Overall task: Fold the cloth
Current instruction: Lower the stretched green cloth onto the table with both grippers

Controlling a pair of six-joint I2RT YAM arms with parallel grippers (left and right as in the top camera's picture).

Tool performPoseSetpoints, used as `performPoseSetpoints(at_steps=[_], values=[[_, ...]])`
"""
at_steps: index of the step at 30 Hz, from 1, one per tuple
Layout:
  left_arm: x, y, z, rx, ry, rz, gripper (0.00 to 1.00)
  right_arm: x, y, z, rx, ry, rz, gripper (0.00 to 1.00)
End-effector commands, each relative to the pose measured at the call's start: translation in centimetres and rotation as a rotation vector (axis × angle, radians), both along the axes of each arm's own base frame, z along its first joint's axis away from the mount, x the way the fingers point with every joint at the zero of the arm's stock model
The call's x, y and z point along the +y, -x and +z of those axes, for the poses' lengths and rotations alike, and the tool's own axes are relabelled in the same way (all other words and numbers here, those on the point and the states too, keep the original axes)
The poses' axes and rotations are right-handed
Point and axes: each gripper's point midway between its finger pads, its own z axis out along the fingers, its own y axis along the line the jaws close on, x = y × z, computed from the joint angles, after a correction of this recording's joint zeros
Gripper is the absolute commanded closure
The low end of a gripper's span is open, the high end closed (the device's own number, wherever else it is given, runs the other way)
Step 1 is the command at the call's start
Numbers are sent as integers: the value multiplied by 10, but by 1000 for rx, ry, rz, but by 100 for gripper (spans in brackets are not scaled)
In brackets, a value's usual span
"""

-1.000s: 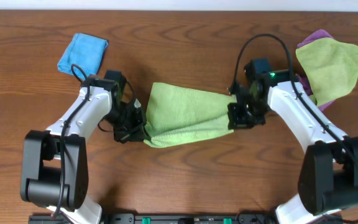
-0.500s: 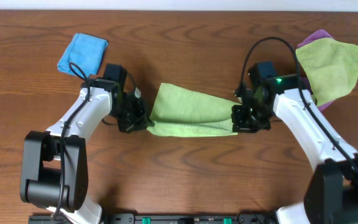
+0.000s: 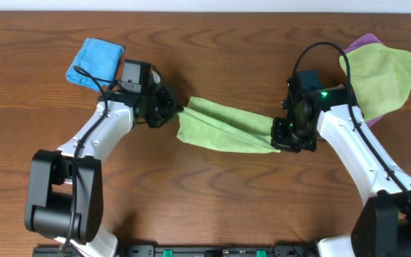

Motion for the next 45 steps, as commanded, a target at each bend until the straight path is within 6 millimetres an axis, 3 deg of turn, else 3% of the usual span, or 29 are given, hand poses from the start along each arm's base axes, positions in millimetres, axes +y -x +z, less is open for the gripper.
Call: performPoseSetpoints(at_steps=[1, 6, 11, 18, 29, 38, 40, 43, 45], values=[[9, -13, 6, -41, -51, 76, 94, -10, -3, 0, -24, 55, -41, 99], [-2, -22, 4, -91, -65, 66, 94, -13, -10, -6, -53, 71, -85, 98], [-14, -33, -9, -116, -55, 72, 94, -14, -10, -25, -67, 69, -139, 98], [-21, -52, -18, -163, -31, 98, 94, -31, -13, -38, -105, 162, -163, 99], [-42, -60, -33, -178, -12, 100, 94, -34, -61, -30, -310, 182, -151, 98], [-48, -69, -22, -208, -7, 83, 94, -29, -93, -38, -405, 175, -115, 98], [-48, -70, -20, -214, -9, 69, 94, -27, -100, -40, -428, 177, -88, 87], [-49, -71, -16, -221, -24, 43, 94, -29, -111, -38, -474, 199, -68, 64], [-49, -72, -13, -226, -34, 30, 94, -35, -115, -35, -494, 231, -80, 56]])
